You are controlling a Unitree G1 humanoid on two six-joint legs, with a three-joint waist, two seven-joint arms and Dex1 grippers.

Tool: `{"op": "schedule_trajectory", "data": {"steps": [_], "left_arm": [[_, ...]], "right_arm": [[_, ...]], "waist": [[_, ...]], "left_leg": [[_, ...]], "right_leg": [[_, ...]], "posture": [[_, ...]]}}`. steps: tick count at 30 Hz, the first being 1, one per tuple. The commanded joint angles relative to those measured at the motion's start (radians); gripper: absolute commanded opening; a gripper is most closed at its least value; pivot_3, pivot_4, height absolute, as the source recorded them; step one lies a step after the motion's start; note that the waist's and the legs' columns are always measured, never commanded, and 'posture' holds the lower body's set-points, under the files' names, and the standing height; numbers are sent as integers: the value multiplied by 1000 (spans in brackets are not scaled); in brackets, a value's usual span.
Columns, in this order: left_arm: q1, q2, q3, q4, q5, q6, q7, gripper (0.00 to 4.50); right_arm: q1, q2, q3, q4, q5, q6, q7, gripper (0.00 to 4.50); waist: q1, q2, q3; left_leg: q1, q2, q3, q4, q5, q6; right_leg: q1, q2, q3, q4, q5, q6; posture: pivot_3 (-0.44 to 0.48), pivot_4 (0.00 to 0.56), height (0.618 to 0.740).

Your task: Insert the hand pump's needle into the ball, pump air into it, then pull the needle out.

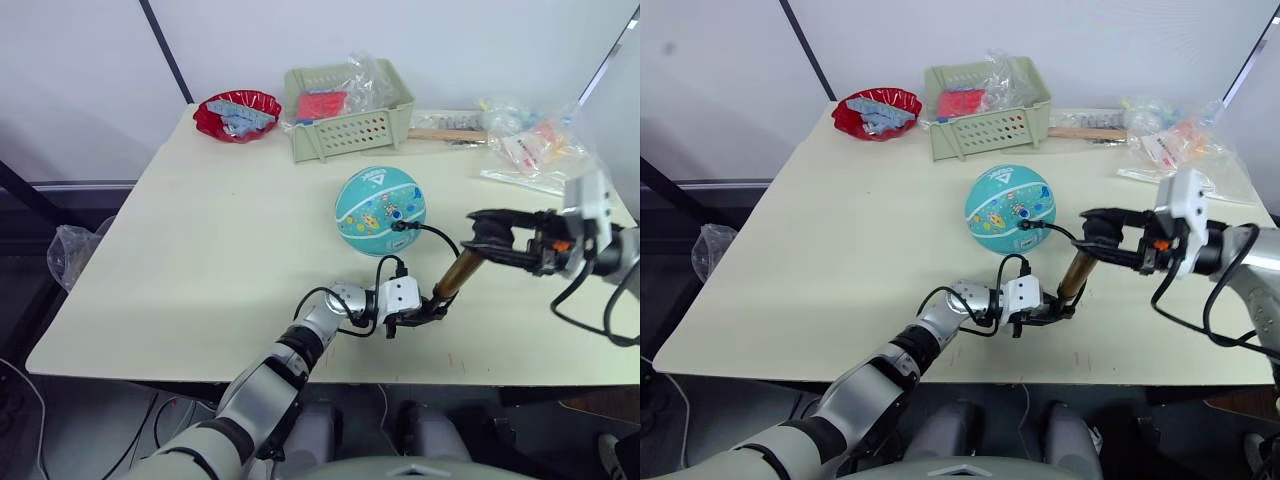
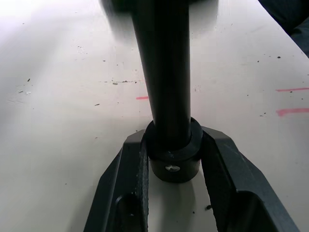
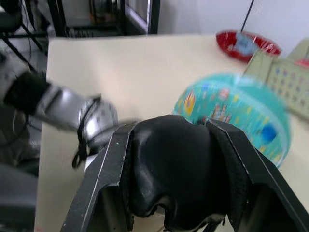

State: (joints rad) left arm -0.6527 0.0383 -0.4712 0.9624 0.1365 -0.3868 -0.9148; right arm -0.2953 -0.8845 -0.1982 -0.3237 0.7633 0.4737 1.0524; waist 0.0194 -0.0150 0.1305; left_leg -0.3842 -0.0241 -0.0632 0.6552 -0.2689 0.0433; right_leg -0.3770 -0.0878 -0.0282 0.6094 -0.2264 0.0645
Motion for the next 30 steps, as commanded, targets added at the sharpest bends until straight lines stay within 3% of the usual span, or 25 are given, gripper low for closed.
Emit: {"op": "schedule_trajectory", "data": {"steps": [1,6,12,21,30], "left_arm": [[63,50,-46,137,94,66,1,1068],[66,49,-48,137,95,63,1,1068],[69,48,-48,134,95,64,1,1068],[75,48,-51,130,97,65,6,1068],[71,45,-48,134,104,62,12,1068]], "right_arm": [[-74,-46,-120,-44,92,48,-20,1650],[-161,-89,-171,-41,177,140,-50,1650],[-158,-116,-164,-40,184,190,-47,1650],[123,8,42,-3,-102,-28,-22,1650],[251,118,178,116,-293,-239,-22,1650]], "waist": [[0,0,0],[-1,1,2],[-1,1,2],[-3,-10,-9],[-3,-16,-18]], "left_leg": [[0,0,0,0,0,0],[0,0,1,0,0,0],[0,0,1,0,0,0],[2,1,0,-1,0,0],[5,1,0,-1,0,0]], "right_leg": [[0,0,0,0,0,0],[0,0,1,0,0,0],[0,-1,1,0,0,0],[1,0,0,0,0,0],[2,1,0,0,0,0]], "posture": [[0,150,740],[0,150,740],[0,150,740],[0,150,740],[0,150,740]]}}
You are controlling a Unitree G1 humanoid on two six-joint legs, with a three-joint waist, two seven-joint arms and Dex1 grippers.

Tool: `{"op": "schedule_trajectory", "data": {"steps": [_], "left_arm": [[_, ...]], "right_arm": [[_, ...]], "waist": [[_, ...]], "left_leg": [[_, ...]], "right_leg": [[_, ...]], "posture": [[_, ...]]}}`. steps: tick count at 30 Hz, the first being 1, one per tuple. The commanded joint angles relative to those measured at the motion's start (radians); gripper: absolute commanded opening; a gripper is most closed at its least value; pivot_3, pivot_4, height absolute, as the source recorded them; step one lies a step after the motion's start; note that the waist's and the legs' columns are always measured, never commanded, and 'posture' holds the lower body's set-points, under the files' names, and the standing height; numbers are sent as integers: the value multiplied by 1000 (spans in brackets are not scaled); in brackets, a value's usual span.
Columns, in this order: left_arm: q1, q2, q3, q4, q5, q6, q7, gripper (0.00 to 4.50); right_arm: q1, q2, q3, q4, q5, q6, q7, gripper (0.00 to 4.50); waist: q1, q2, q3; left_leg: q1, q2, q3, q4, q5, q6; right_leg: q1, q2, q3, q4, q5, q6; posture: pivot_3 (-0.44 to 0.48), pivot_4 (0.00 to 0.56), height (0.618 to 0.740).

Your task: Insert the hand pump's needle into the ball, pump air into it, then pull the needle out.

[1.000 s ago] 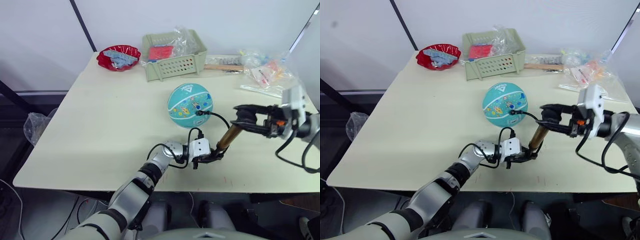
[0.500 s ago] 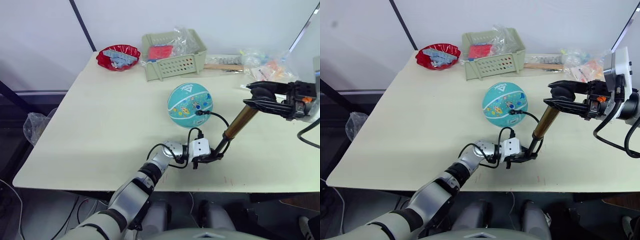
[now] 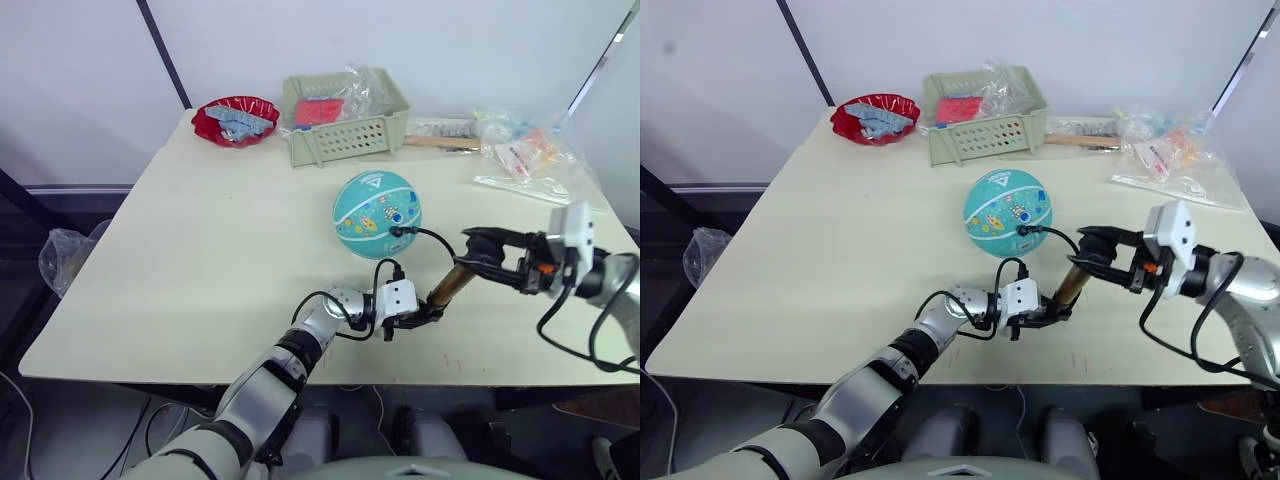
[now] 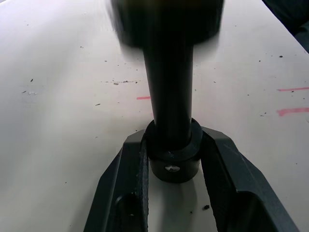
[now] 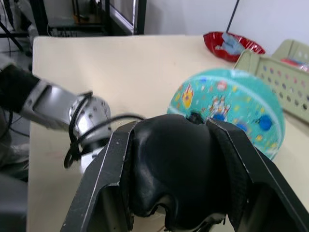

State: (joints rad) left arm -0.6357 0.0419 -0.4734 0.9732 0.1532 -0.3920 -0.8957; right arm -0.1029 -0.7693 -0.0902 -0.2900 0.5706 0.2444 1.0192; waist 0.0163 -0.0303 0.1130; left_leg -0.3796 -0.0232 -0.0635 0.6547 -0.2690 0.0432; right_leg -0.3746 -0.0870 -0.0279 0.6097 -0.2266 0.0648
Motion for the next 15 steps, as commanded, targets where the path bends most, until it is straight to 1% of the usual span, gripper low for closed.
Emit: {"op": "schedule_trajectory", "data": {"steps": [1,4,7,10,12,15], "left_arm": [[53,41,-44,125,87,68,-6,1068],[50,39,-44,125,87,68,-6,1068],[50,38,-45,126,87,68,-7,1068],[49,37,-45,127,87,68,-9,1068],[48,37,-45,130,87,67,-9,1068],[47,37,-45,132,89,66,-10,1068]], "right_arm": [[62,20,72,94,-103,-20,1,1650],[68,31,72,110,-116,-47,4,1650],[39,21,22,72,-72,-35,4,1628],[-23,-23,-46,9,2,19,5,1628],[-57,-48,-78,-18,42,54,2,1628],[-97,-86,-121,-47,87,102,5,1628]], "waist": [[0,-1,-1],[0,-1,-1],[1,0,-1],[3,5,3],[4,10,8],[7,11,10]], "left_leg": [[0,0,0,0,0,0],[0,0,0,0,0,0],[0,0,0,0,0,0],[-1,-1,0,0,0,0],[-1,-1,0,0,0,0],[-3,-1,0,0,0,0]], "right_leg": [[0,0,0,0,0,0],[0,0,0,0,0,0],[0,0,0,0,0,0],[0,0,0,0,0,0],[0,-1,0,0,0,0],[-2,-1,-1,0,0,0]], "posture": [[0,150,740],[0,150,740],[0,150,740],[0,150,740],[0,150,740],[0,150,740]]}}
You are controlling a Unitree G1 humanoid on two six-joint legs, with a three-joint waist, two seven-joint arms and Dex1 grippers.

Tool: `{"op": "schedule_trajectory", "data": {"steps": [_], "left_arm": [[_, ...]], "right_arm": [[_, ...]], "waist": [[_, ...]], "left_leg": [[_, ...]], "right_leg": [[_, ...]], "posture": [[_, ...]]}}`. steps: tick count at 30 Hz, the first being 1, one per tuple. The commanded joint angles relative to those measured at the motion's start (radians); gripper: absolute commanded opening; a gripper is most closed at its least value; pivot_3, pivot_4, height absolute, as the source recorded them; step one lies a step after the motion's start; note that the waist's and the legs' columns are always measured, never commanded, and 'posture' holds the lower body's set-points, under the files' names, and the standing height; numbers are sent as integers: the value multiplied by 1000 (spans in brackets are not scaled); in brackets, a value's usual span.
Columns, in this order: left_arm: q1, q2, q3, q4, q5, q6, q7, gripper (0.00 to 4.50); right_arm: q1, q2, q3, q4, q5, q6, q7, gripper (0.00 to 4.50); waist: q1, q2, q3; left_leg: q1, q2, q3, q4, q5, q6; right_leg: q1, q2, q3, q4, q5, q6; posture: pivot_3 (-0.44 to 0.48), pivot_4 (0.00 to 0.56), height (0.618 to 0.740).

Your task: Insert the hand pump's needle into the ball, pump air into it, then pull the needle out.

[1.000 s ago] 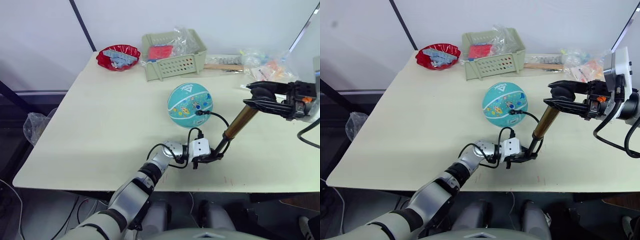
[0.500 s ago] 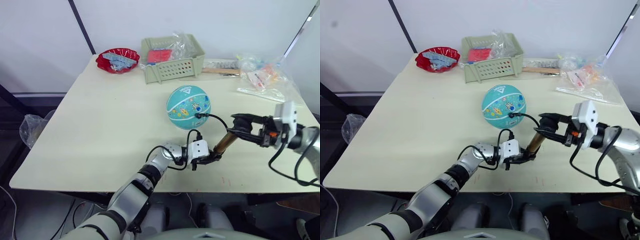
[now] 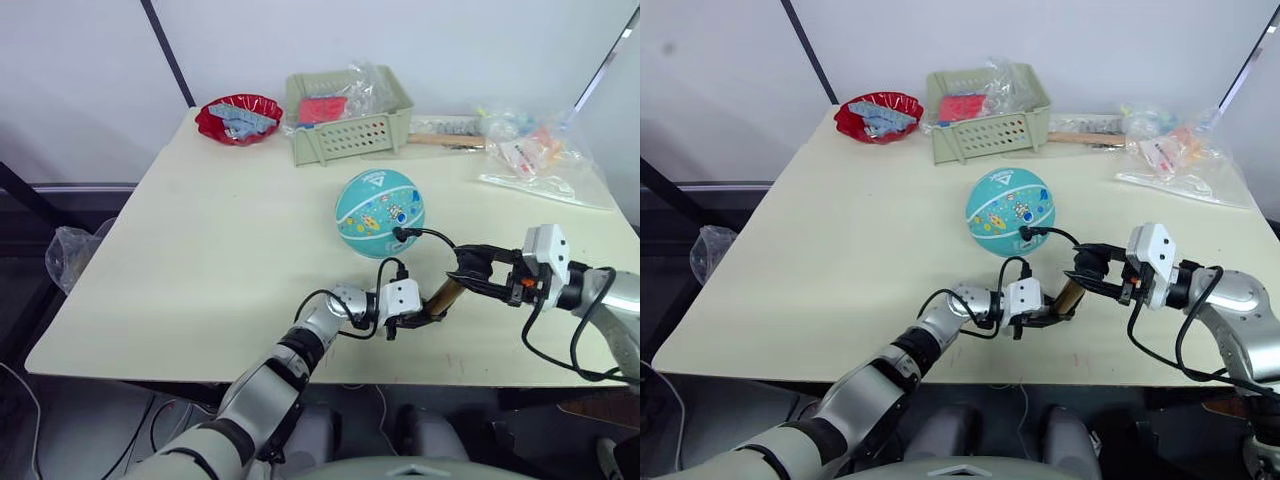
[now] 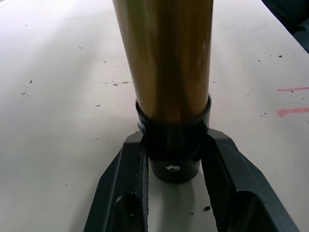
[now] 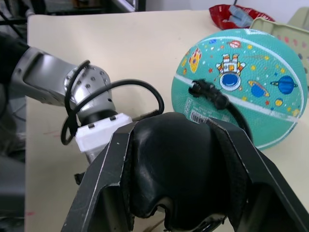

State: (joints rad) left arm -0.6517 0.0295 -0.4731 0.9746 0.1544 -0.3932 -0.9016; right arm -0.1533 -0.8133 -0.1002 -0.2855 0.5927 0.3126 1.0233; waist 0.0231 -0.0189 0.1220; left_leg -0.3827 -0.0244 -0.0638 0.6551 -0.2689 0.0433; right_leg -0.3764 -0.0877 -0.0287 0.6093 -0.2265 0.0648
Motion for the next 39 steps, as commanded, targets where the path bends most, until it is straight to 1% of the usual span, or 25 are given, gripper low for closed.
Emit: {"op": "schedule_trajectory", "data": {"steps": [1,7,11,16,19,21,23,25,29,33,35,39], "left_arm": [[63,49,-45,131,88,67,-4,1068],[61,48,-45,135,91,64,-6,1068],[62,48,-45,136,93,62,-8,1068],[61,51,-44,136,93,60,-11,1068],[61,51,-44,136,94,59,-12,1068],[62,49,-43,134,92,60,-11,1068],[65,48,-43,131,92,60,-11,1068],[67,47,-43,130,92,61,-10,1068],[71,44,-43,127,91,64,-7,1068],[70,46,-41,129,88,66,-2,1068],[71,48,-39,129,87,66,-1,1068],[72,49,-39,129,86,66,1,1068]], "right_arm": [[-61,-53,-128,-59,85,54,-2,1628],[-163,-138,-258,-100,273,213,-20,1628],[-230,-184,-306,-102,325,277,-37,1628],[-331,-231,-337,-84,379,342,-62,1628],[-329,-210,-318,-96,397,376,-67,1628],[-300,-187,-283,-106,344,356,-77,1628],[-241,-178,-239,-121,277,328,-62,1628],[-171,-155,-182,-128,202,288,-55,1628],[-80,-77,-111,-122,143,246,-86,1628],[13,2,-28,-58,19,123,-90,1628],[53,29,15,-21,-51,45,-75,1628],[83,67,59,10,-103,-30,-69,1628]], "waist": [[2,0,2],[2,2,7],[3,3,8],[2,4,10],[3,5,12],[3,5,12],[3,5,11],[3,2,9],[-1,-6,0],[-7,-10,-6],[-7,-10,-6],[-7,-12,-9]], "left_leg": [[0,0,0,0,0,0],[-1,0,0,0,0,0],[-2,0,0,0,0,0],[-2,0,0,0,0,0],[-4,0,1,1,0,0],[-5,0,0,1,0,0],[-5,0,0,1,0,0],[-4,0,0,1,0,0],[1,1,0,0,0,0],[3,1,0,0,0,0],[3,2,0,0,0,0],[3,1,0,0,0,0]], "right_leg": [[0,0,-1,0,0,0],[0,-1,0,0,0,0],[0,-1,0,0,0,0],[-1,-1,0,0,0,0],[-3,-1,0,0,0,0],[-3,-1,0,0,0,0],[-3,-2,0,0,0,0],[-2,-1,0,0,0,0],[0,-1,0,0,0,0],[2,-1,1,0,-2,-1],[2,0,1,0,-1,-1],[2,1,1,0,0,0]], "posture": [[0,150,740],[0,150,740],[0,150,740],[0,150,740],[0,150,740],[0,150,740],[0,150,740],[0,150,740],[0,150,740],[0,150,740],[0,150,740],[0,150,740]]}}
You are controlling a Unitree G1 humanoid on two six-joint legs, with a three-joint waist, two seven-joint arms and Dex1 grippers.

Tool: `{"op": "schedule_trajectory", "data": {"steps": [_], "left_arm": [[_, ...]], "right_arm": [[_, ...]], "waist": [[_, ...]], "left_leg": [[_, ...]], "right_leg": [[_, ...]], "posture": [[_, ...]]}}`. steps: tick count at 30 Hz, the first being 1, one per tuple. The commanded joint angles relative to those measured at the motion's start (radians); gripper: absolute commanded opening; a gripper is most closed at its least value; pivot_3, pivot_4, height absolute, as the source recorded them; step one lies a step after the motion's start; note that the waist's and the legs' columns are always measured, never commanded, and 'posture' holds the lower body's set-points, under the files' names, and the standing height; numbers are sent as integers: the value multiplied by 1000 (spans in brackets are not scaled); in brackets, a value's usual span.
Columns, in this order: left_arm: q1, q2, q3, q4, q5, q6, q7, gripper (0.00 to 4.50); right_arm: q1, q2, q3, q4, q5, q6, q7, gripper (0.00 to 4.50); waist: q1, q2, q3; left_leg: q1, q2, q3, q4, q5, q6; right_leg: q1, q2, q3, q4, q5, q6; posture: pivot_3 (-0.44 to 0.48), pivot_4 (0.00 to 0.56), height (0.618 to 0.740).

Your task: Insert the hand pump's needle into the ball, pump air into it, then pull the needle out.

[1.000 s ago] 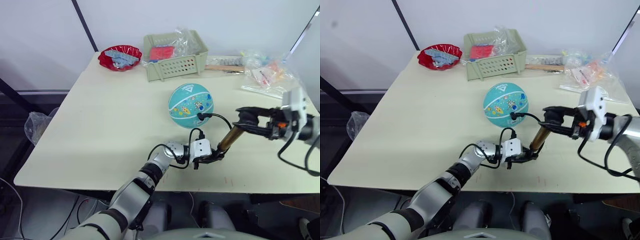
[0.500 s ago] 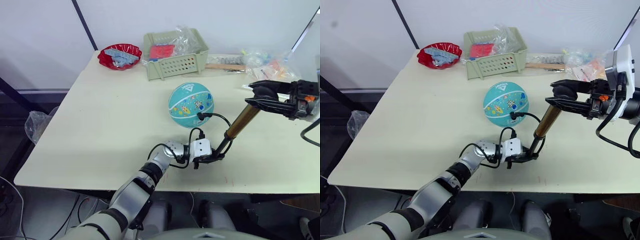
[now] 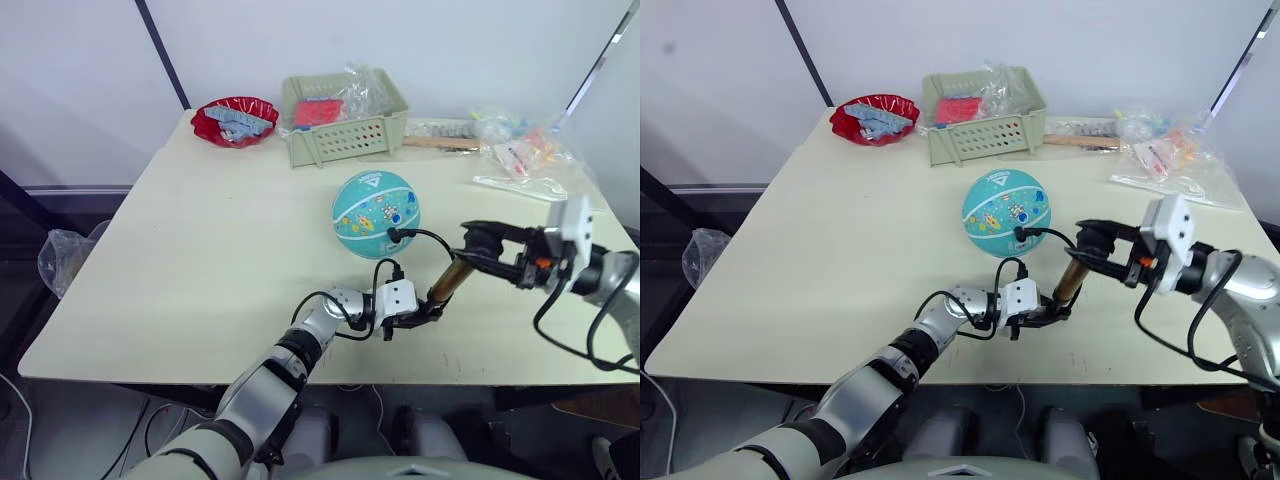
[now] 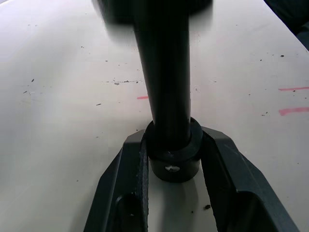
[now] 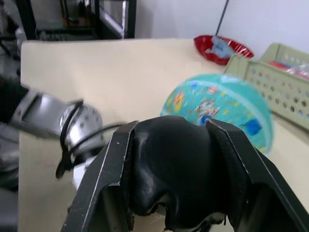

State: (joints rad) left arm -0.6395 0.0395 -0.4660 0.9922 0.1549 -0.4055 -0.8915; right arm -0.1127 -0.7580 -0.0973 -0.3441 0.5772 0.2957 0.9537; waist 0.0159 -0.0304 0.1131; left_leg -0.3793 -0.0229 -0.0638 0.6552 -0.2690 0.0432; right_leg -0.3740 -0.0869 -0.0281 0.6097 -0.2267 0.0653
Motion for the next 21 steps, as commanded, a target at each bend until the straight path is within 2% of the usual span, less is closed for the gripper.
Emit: {"op": "schedule_trajectory", "data": {"steps": [1,4,10,15,21], "left_arm": [[60,38,-46,111,86,78,-8,1068],[61,37,-46,109,86,79,-8,1068],[61,37,-46,111,86,78,-9,1068],[53,33,-44,118,88,78,-11,1068],[51,30,-45,122,91,74,-14,1068]], "right_arm": [[45,25,67,80,-108,-40,-5,1628],[46,34,82,90,-150,-82,-8,1628],[-55,-22,-72,-17,60,35,16,1628],[-123,-106,-182,-61,233,197,23,1628],[-240,-200,-267,-56,307,304,5,1628]], "waist": [[0,0,0],[0,0,0],[2,10,7],[9,12,12],[10,15,16]], "left_leg": [[0,0,0,0,0,0],[0,0,0,0,0,0],[-1,-1,0,0,0,0],[-5,-1,-1,0,0,0],[-6,-2,0,0,0,0]], "right_leg": [[0,0,0,0,0,0],[0,0,0,0,0,0],[0,-1,0,0,0,0],[-3,-1,-1,-1,0,0],[-3,-2,-1,-1,0,0]], "posture": [[0,150,740],[0,150,740],[0,150,740],[0,150,740],[0,150,740]]}}
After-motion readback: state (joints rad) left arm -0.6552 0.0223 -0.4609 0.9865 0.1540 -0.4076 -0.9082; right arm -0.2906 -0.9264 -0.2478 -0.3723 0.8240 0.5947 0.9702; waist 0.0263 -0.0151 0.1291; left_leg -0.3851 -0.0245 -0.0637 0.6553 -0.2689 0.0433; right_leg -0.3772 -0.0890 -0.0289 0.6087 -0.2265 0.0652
